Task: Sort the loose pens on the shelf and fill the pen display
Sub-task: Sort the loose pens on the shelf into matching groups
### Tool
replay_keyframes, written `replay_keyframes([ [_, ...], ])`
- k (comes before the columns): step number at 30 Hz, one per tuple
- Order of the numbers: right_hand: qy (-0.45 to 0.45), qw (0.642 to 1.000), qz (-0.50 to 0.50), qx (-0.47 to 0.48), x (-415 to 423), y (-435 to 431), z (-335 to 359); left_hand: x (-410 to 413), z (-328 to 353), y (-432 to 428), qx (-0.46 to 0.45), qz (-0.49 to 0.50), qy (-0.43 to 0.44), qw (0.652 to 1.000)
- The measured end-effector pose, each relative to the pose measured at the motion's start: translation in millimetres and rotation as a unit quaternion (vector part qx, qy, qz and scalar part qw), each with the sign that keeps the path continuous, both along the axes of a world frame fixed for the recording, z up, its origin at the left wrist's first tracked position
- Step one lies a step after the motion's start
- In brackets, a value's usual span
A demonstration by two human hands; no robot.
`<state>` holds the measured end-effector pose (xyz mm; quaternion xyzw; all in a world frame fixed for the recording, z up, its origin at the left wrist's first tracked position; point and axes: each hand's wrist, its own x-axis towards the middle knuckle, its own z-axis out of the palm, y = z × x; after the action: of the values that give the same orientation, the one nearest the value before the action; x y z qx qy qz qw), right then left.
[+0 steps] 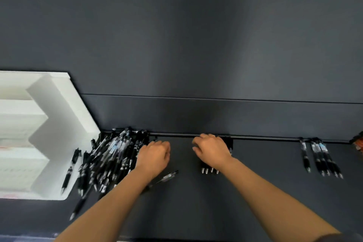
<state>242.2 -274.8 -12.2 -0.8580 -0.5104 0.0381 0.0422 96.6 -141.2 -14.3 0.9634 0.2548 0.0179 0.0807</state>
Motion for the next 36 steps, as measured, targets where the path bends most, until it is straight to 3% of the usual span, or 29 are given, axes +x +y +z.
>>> replay_keyframes([
  [9, 0.133, 0.984, 0.036, -0.114, -49.6, 39.7, -17.2, -50.7, -16.0, 52.2, -0.018, -0.002, 0.017, 1.000],
  [13, 0.126, 0.976, 0.071, -0.162, -63.1, 44.4, -25.8, -60.2, -21.2, 60.8, -0.030, -0.009, 0.004, 0.999],
  [23, 0.067, 0.994, 0.026, -0.082, -62.0, 70.3, -31.2, -67.4, -25.8, 65.1, -0.049, 0.001, -0.016, 0.999],
  [36, 0.053, 0.996, 0.051, -0.043, -47.8, 72.2, -33.5, -61.3, -28.8, 64.8, -0.024, 0.007, 0.017, 1.000],
])
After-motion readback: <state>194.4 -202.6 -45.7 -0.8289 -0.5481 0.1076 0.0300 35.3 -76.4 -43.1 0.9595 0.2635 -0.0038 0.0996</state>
